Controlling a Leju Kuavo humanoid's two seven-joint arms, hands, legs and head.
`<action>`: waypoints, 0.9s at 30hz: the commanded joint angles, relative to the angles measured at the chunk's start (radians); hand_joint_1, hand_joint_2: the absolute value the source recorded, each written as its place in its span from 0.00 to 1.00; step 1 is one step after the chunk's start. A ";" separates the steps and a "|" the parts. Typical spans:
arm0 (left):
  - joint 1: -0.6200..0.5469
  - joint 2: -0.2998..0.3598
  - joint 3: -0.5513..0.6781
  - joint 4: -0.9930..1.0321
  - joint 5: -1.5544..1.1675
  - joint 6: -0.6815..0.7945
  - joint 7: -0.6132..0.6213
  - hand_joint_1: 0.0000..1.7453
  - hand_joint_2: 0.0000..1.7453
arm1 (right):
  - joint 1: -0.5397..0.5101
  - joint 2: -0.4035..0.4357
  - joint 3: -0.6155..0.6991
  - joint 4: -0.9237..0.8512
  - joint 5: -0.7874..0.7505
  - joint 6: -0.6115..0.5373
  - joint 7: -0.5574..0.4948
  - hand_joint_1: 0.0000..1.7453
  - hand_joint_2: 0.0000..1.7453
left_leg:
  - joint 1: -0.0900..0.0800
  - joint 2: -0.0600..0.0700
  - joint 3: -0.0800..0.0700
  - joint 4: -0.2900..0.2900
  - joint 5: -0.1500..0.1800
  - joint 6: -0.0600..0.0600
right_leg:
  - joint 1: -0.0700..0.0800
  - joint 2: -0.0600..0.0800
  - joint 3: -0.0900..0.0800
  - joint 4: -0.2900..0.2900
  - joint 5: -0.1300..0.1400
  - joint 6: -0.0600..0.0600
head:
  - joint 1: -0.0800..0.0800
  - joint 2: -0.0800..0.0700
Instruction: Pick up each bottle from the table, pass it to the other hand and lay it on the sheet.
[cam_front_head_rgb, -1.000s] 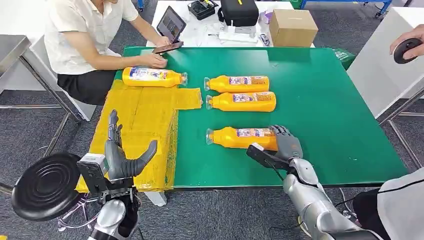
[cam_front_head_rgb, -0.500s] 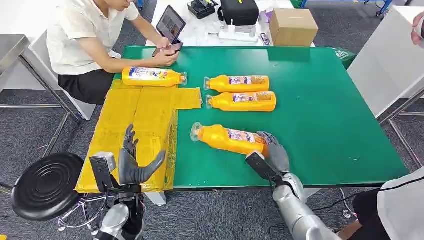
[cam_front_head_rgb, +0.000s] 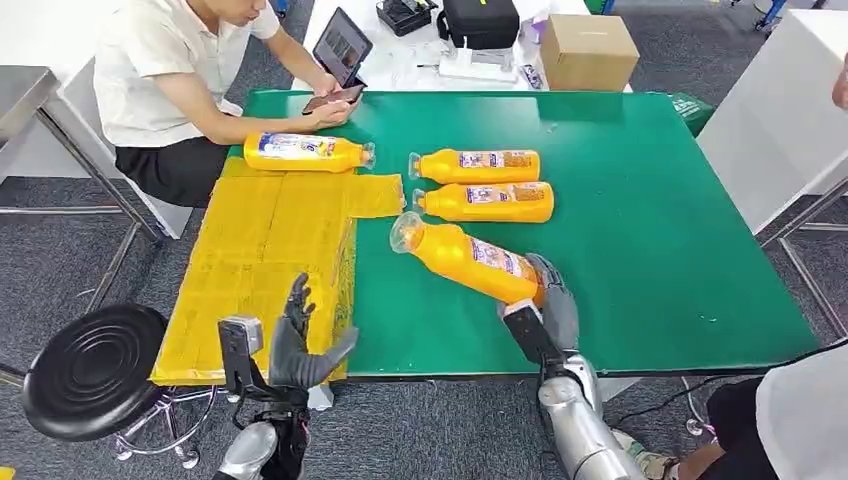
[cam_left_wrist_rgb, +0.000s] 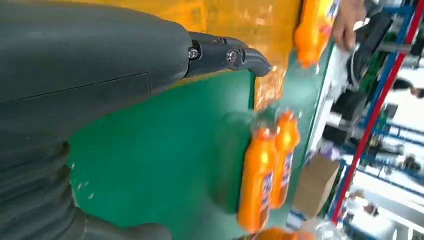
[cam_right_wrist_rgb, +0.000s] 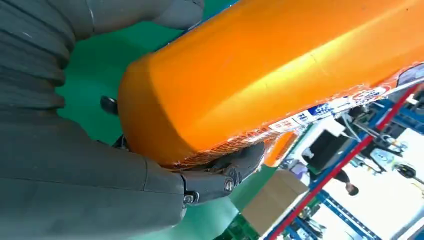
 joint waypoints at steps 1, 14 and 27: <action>-0.100 0.013 -0.032 0.162 0.006 -0.137 -0.078 0.00 1.00 | -0.015 0.024 0.127 -0.043 -0.042 0.023 -0.018 1.00 1.00 | 0.000 0.001 0.002 -0.001 0.000 0.000 | 0.000 0.000 0.002 0.000 0.000 -0.001 | 0.000 0.000; -0.148 -0.047 -0.040 0.218 0.063 -0.333 -0.134 0.00 1.00 | -0.006 0.059 0.342 -0.057 -0.078 0.050 -0.018 1.00 1.00 | 0.000 0.000 0.002 -0.001 -0.001 -0.001 | 0.000 0.000 0.002 0.000 -0.001 -0.001 | 0.000 0.000; -0.143 -0.060 -0.054 0.101 0.184 -0.389 -0.117 0.00 1.00 | -0.042 0.127 0.436 0.025 -0.133 0.090 -0.018 1.00 1.00 | 0.000 0.002 0.002 0.000 -0.001 -0.001 | 0.000 0.000 0.002 0.000 -0.001 -0.001 | 0.000 0.000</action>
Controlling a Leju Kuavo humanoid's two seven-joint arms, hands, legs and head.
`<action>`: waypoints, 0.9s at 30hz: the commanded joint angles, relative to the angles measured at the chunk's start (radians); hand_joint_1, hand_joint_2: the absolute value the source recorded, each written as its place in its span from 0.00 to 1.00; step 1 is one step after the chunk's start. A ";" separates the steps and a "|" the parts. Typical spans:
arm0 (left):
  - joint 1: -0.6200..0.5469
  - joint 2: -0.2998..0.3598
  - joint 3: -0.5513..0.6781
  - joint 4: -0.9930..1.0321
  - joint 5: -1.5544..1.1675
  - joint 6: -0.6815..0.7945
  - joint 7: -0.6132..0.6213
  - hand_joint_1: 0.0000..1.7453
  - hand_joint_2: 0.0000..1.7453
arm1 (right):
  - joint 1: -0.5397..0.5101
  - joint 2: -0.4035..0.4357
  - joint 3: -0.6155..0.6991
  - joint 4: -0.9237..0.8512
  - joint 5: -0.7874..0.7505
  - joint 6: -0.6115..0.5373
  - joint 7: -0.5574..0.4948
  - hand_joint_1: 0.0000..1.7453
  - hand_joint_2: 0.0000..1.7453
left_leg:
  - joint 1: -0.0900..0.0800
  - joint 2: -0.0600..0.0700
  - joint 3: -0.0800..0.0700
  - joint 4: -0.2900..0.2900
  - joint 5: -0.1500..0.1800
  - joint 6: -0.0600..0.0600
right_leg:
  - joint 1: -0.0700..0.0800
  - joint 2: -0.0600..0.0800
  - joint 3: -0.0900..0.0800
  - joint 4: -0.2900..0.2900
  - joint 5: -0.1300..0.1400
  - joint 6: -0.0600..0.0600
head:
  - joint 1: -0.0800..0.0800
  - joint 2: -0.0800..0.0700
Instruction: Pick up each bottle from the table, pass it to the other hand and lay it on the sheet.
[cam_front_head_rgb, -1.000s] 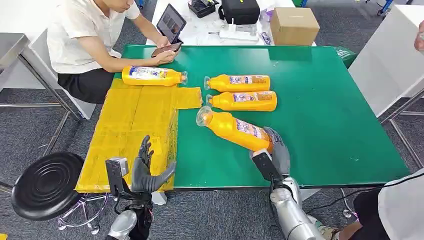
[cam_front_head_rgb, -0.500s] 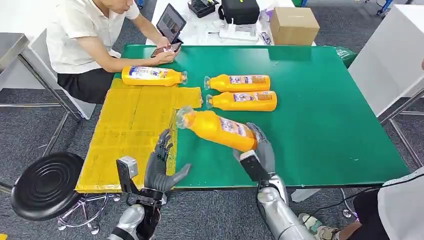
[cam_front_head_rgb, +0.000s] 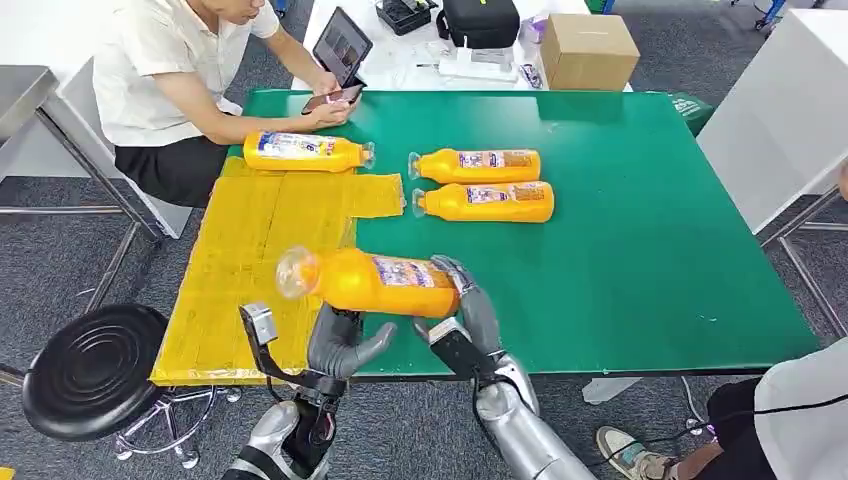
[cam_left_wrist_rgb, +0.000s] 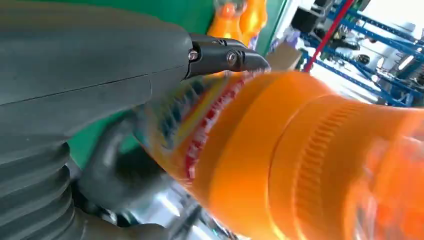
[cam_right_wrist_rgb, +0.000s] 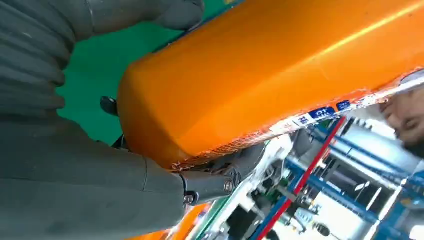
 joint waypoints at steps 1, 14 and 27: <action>-0.040 0.011 -0.034 -0.046 -0.028 0.042 -0.022 0.00 1.00 | -0.057 0.034 0.100 0.102 -0.023 0.023 -0.002 1.00 1.00 | 0.000 0.002 0.002 0.000 -0.001 0.000 | 0.000 0.000 0.001 0.000 -0.001 -0.001 | 0.000 0.000; -0.057 0.005 -0.009 -0.052 0.028 0.056 -0.055 1.00 1.00 | -0.055 0.058 0.205 0.141 0.001 0.053 -0.002 1.00 1.00 | 0.000 0.001 0.003 0.000 -0.001 0.000 | 0.000 -0.001 0.002 0.000 -0.001 -0.001 | 0.000 0.000; -0.036 0.034 0.022 -0.110 0.068 0.003 -0.071 1.00 1.00 | -0.026 0.044 0.234 0.092 -0.058 0.217 -0.002 0.00 0.00 | 0.000 0.001 0.005 -0.001 -0.002 -0.001 | 0.000 -0.001 0.004 -0.001 -0.002 -0.001 | 0.000 0.000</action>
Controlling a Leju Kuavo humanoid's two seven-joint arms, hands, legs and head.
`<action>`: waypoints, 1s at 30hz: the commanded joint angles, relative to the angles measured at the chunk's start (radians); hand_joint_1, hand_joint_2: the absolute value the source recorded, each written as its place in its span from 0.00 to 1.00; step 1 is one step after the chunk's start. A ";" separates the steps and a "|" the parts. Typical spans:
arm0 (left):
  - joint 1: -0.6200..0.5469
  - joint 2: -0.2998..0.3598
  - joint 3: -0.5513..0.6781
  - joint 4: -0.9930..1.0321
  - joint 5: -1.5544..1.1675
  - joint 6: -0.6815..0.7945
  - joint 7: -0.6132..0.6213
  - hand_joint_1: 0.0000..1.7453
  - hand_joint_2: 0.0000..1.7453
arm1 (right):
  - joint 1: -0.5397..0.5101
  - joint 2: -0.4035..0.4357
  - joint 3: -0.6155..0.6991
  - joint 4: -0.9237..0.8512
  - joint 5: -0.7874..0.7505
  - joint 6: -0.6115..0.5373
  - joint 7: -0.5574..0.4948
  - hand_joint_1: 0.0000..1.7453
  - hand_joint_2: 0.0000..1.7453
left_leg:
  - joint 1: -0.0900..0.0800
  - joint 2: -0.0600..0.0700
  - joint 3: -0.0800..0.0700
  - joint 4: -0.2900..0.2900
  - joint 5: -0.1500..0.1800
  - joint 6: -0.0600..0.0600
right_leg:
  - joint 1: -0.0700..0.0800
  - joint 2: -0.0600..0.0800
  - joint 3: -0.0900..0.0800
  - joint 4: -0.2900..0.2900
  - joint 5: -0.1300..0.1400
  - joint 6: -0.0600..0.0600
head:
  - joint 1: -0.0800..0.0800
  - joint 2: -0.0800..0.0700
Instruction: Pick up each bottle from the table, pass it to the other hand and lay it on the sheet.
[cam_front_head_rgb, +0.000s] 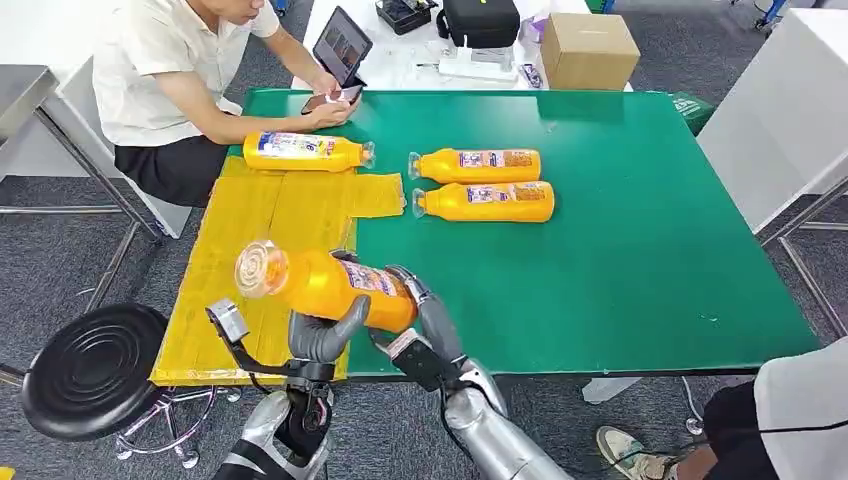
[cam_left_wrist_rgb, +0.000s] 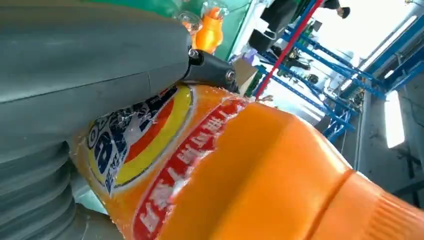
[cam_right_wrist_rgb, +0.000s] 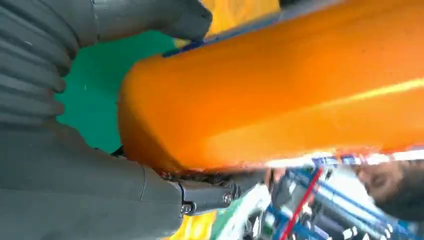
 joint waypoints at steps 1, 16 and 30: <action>-0.031 0.044 0.000 -0.036 0.024 -0.052 0.006 1.00 1.00 | 0.012 -0.029 0.104 -0.005 -0.001 0.083 -0.001 0.00 0.00 | 0.000 0.001 0.005 -0.001 -0.001 -0.001 | 0.000 -0.001 0.004 -0.001 -0.002 -0.001 | 0.000 0.000; -0.076 0.142 0.191 -0.056 -0.314 0.347 0.028 1.00 1.00 | 0.212 -0.167 0.024 -0.279 0.044 -0.015 0.001 0.00 1.00 | 0.000 -0.003 0.004 -0.002 0.000 -0.001 | 0.000 -0.004 0.004 -0.002 -0.002 -0.001 | 0.000 0.000; -0.167 0.032 0.468 0.142 -1.264 0.866 -0.028 1.00 1.00 | 0.219 -0.109 -0.152 -0.194 0.083 -0.079 -0.001 0.00 1.00 | 0.000 -0.003 0.002 -0.001 0.000 0.000 | 0.000 -0.003 0.002 -0.001 -0.001 -0.001 | 0.000 0.000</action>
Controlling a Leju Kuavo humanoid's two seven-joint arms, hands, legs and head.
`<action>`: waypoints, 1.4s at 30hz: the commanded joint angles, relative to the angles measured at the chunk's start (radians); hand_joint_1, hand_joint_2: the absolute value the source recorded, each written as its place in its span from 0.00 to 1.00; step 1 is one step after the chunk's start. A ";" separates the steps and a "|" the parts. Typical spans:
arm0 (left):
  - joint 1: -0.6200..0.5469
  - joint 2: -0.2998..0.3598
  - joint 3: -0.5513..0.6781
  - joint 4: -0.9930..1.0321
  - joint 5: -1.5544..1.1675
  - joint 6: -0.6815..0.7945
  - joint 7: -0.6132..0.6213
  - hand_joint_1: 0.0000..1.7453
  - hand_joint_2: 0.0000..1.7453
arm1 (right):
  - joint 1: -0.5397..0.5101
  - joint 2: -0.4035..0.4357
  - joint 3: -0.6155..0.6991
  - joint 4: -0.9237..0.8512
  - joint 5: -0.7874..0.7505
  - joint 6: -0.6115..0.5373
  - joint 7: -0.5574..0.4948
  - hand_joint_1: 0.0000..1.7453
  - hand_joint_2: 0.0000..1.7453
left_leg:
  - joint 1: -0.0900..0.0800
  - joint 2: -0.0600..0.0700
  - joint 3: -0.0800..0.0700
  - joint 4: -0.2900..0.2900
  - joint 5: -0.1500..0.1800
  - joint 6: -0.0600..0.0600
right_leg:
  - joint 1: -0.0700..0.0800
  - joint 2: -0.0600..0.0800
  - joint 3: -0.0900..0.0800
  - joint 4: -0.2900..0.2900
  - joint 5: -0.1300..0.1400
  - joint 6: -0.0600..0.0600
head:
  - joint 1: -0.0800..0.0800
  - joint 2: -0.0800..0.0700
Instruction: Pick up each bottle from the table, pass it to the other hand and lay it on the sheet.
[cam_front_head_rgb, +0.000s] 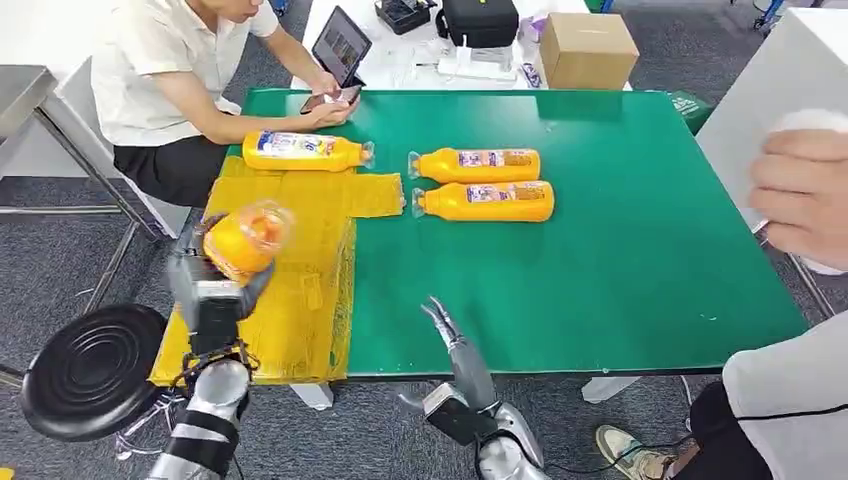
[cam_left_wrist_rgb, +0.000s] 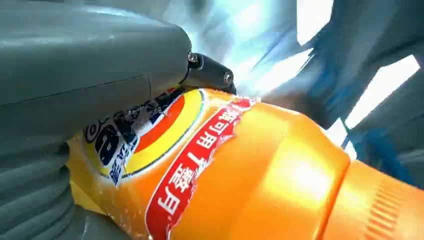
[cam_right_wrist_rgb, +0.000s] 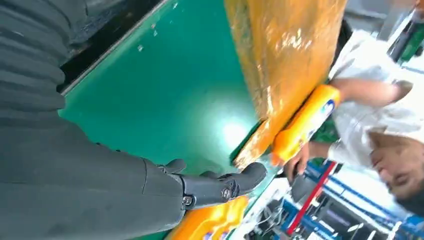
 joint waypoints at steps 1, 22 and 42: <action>-0.077 -0.049 0.178 0.155 -0.099 0.011 0.000 1.00 1.00 | -0.013 0.014 -0.082 0.047 -0.004 -0.003 0.004 0.00 1.00 | -0.001 -0.002 0.005 -0.002 -0.001 -0.001 | 0.000 -0.003 0.006 -0.001 -0.002 -0.001 | 0.000 0.000; -0.454 0.013 -0.040 0.941 -0.487 -0.330 0.459 1.00 1.00 | -0.060 0.058 -0.063 0.098 -0.060 0.029 0.004 0.00 0.00 | 0.000 0.002 0.005 -0.002 0.000 -0.002 | 0.000 -0.001 0.004 -0.001 0.001 -0.004 | 0.000 0.000; -0.460 -0.004 -0.057 0.922 -0.442 -0.602 0.393 0.00 1.00 | -0.056 0.048 -0.036 0.113 -0.105 -0.012 0.004 0.00 0.00 | 0.000 -0.003 0.008 -0.002 0.002 -0.002 | 0.001 -0.003 0.009 -0.001 0.001 -0.003 | 0.000 0.000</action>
